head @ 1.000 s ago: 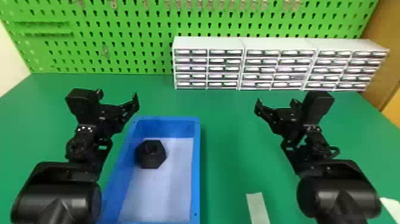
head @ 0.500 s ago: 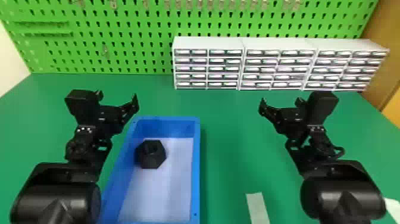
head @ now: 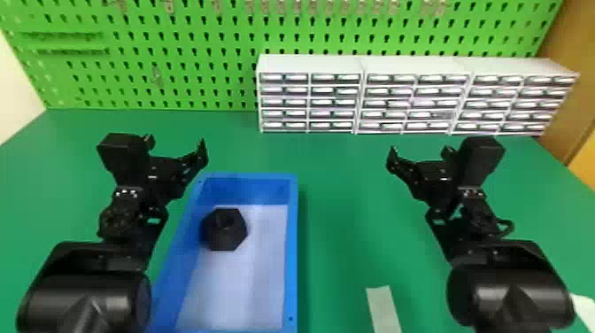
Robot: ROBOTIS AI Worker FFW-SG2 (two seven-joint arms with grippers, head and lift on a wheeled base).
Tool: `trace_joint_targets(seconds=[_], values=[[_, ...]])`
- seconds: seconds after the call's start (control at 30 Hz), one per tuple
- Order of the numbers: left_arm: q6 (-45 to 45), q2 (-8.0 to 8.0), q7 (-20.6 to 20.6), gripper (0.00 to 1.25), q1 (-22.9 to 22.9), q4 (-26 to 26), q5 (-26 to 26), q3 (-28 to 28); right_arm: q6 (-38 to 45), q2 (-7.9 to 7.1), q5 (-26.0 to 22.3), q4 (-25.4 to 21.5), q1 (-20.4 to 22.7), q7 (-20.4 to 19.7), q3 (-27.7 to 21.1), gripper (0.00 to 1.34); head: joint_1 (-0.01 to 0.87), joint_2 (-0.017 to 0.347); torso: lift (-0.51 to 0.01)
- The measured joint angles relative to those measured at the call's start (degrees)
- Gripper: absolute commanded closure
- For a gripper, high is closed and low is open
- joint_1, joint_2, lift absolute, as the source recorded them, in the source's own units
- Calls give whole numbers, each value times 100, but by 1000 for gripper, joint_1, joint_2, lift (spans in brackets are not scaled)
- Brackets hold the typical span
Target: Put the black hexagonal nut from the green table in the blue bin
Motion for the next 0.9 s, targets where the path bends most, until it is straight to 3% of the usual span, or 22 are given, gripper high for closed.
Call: trace_joint_targets(seconds=[0.9], values=[[0, 0, 0, 242, -12, 0, -8, 1, 3, 9, 18, 0, 20, 0, 3, 68, 686, 52, -97]])
